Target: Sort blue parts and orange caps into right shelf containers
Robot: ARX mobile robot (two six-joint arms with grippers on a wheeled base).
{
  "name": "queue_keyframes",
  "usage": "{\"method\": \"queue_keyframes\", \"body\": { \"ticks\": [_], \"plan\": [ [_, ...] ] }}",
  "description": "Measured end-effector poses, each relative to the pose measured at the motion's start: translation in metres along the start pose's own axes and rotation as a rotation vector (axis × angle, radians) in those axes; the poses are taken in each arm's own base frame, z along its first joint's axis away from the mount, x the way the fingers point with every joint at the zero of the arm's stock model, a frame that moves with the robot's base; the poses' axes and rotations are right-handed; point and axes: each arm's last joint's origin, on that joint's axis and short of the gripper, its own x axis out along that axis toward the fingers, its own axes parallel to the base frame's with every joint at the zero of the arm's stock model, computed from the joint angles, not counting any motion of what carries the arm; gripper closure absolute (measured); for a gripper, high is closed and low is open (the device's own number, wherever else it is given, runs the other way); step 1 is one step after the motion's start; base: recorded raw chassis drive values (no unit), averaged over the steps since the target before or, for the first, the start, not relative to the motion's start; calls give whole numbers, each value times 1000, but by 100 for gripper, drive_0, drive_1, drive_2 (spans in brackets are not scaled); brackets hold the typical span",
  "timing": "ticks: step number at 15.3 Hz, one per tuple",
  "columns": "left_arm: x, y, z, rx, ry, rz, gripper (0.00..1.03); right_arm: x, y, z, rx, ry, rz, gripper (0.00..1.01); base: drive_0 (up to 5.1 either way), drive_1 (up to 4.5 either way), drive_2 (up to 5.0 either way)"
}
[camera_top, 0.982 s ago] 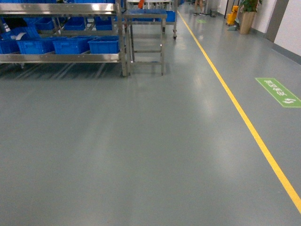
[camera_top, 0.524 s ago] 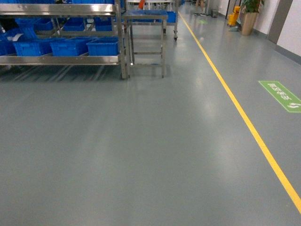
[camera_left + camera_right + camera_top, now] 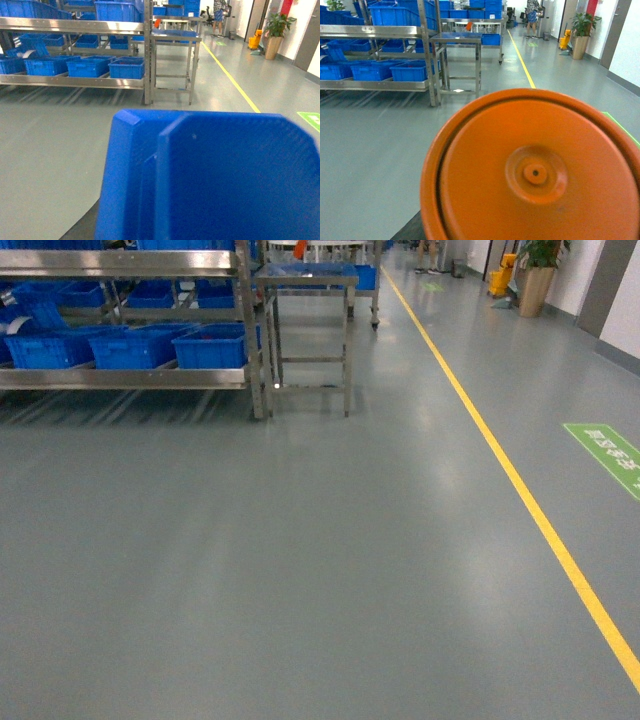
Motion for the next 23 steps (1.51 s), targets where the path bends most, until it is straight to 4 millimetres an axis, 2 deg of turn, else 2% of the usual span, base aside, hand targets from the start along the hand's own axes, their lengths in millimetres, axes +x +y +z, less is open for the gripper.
{"method": "queue_keyframes", "body": {
  "ticks": [23],
  "plan": [
    [0, 0, 0, 0, 0, -2, 61, 0, 0, -1, 0, 6, 0, 57, 0, 417, -417]
  ]
}}
